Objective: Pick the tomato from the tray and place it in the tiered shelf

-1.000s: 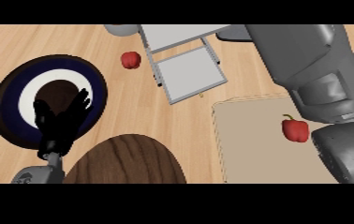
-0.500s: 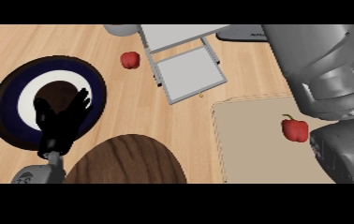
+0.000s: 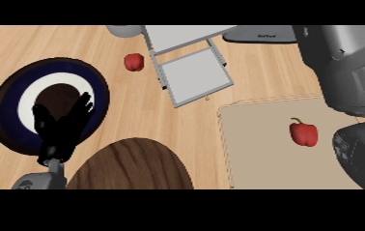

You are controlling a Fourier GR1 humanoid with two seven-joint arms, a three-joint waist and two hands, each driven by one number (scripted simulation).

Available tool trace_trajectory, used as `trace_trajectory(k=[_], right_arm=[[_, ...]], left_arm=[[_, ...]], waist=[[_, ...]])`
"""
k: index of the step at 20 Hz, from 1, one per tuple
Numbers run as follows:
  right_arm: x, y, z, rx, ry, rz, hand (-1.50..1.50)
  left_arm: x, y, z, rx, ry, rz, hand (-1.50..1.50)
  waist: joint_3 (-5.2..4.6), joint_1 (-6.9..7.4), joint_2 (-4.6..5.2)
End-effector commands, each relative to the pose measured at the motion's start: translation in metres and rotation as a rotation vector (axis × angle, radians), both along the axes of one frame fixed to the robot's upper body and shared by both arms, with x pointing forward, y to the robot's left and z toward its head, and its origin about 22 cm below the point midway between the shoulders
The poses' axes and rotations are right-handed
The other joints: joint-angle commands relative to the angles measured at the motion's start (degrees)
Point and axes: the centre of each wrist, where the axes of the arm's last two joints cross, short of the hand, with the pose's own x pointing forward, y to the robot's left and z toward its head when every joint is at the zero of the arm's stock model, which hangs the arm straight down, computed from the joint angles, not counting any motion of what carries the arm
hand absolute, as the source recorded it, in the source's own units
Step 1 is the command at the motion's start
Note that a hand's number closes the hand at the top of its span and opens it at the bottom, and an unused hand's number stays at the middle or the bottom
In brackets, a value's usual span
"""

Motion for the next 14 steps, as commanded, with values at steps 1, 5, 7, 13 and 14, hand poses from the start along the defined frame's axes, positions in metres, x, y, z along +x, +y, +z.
trace_trajectory(k=[1, 5, 7, 13, 14], right_arm=[[0.003, -0.030, 0.007, 0.095, -0.028, -0.102, -1.50], [0.002, -0.066, 0.022, 0.102, -0.019, -0.257, -1.50], [0.006, -0.084, 0.012, 0.160, -0.030, -0.338, -1.50], [-0.004, -0.172, 0.019, 0.269, -0.008, -0.341, -1.50], [-0.006, -0.188, 0.015, 0.274, -0.007, -0.354, -1.50]], left_arm=[[-0.008, -0.005, -0.004, -0.007, 0.074, 0.011, 0.00], [0.001, -0.005, -0.002, -0.012, 0.079, -0.001, 0.00], [-0.006, -0.009, -0.012, -0.006, 0.072, 0.006, 0.00], [0.006, -0.013, -0.001, 0.001, 0.057, 0.016, 0.00], [-0.009, -0.002, -0.018, 0.000, 0.061, 0.022, 0.00]], waist=[[-0.30, 0.00, 0.12], [-0.34, -0.24, 0.28], [-0.34, -0.09, 0.45], [-0.27, -0.43, 0.42], [-0.30, -0.36, 0.45]])
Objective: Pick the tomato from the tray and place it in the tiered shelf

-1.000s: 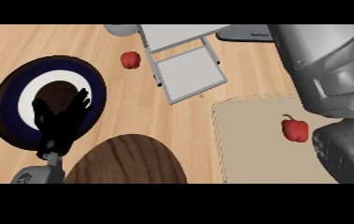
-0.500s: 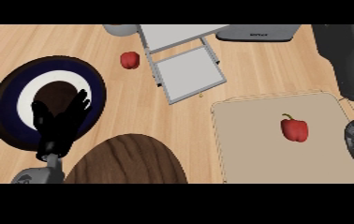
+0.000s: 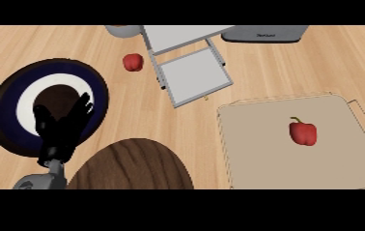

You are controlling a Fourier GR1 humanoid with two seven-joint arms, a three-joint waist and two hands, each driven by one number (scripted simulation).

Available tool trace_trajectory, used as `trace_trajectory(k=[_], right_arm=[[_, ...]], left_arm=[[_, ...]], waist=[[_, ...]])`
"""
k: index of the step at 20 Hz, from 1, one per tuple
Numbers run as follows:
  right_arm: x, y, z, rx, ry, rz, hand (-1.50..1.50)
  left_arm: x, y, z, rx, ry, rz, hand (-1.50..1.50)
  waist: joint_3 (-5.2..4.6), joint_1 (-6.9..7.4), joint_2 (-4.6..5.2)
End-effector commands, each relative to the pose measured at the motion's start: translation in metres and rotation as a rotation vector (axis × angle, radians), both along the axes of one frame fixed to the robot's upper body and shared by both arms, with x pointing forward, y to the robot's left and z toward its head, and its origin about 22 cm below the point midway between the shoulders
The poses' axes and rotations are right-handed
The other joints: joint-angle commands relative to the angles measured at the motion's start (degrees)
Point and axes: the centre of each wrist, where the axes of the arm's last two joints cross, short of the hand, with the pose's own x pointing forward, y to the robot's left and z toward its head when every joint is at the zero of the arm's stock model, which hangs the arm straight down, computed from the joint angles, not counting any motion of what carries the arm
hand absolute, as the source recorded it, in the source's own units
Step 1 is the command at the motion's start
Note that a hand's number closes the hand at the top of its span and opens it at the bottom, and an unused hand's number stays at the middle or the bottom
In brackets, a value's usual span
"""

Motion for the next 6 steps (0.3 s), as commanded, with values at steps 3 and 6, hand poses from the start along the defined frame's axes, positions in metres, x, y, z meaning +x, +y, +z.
trace_trajectory(k=[3, 6], right_arm=[[-0.014, -0.079, -0.002, 0.013, 0.009, 0.015, -1.50], [-0.014, -0.091, -0.014, 0.023, -0.006, 0.039, -1.50]], left_arm=[[0.000, 0.006, -0.018, -0.023, 0.071, 0.007, 0.00], [-0.001, -0.003, -0.017, -0.033, 0.078, 0.007, 0.00]], waist=[[-0.40, -0.23, 0.45], [-0.38, 0.27, 0.46]])
